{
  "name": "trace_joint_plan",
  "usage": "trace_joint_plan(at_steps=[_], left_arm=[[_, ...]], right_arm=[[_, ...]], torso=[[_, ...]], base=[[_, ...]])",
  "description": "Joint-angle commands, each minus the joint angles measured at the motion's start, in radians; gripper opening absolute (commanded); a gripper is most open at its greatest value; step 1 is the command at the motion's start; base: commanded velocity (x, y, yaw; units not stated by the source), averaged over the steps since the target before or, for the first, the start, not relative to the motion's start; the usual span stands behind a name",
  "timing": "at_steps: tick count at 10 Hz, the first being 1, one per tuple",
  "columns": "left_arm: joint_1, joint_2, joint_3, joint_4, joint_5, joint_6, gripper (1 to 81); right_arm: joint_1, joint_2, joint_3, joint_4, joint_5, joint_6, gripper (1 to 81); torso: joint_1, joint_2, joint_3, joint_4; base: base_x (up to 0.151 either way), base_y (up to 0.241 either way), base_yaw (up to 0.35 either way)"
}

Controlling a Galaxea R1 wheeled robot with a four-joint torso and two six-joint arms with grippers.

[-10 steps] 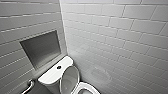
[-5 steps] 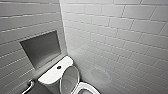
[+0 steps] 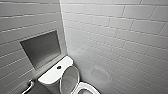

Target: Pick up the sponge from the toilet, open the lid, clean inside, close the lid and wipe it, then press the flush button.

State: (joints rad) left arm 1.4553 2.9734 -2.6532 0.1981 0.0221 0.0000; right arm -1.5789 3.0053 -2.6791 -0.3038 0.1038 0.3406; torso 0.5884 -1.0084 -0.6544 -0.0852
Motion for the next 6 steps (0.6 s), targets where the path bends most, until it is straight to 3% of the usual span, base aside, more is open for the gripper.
trace_joint_plan(at_steps=[1, 2, 3, 4, 5, 6], left_arm=[[-0.025, 0.046, -0.1, -0.017, 0.065, 0.006, 81.1], [-0.026, 0.055, -0.116, -0.019, 0.064, 0.006, 81.1], [-0.026, 0.061, -0.116, -0.017, 0.064, 0.006, 81.1], [-0.026, 0.064, -0.116, -0.017, 0.065, 0.006, 81.1], [-0.026, 0.066, -0.116, -0.016, 0.065, 0.006, 81.1], [-0.026, 0.067, -0.119, -0.019, 0.065, 0.005, 81.1]], right_arm=[[0.004, 0.019, -0.01, 0.011, -0.067, 0.005, 1.0], [-0.013, 0.032, -0.02, 0.075, -0.063, -0.003, 1.0], [-0.019, 0.045, -0.051, 0.18, -0.052, -0.056, 1.0], [-0.01, 0.055, -0.072, 0.292, -0.046, -0.199, 1.0], [-0.002, 0.049, -0.076, 0.354, -0.047, -0.255, 1.0], [0.01, 0.042, -0.059, 0.351, -0.061, -0.269, 1.0]], torso=[[0.0, 0.0, 0.0, 0.0], [0.0, 0.0, 0.0, 0.0], [0.0, 0.0, 0.0, 0.0], [0.0, 0.0, 0.0, 0.0], [0.0, 0.0, 0.0, 0.0], [0.0, 0.0, 0.0, 0.0]], base=[[0.0, 0.0, 0.0], [0.0, 0.0, 0.0], [0.0, 0.0, 0.0], [0.0, 0.0, 0.0], [0.0, 0.0, 0.0], [0.0, 0.0, 0.0]])
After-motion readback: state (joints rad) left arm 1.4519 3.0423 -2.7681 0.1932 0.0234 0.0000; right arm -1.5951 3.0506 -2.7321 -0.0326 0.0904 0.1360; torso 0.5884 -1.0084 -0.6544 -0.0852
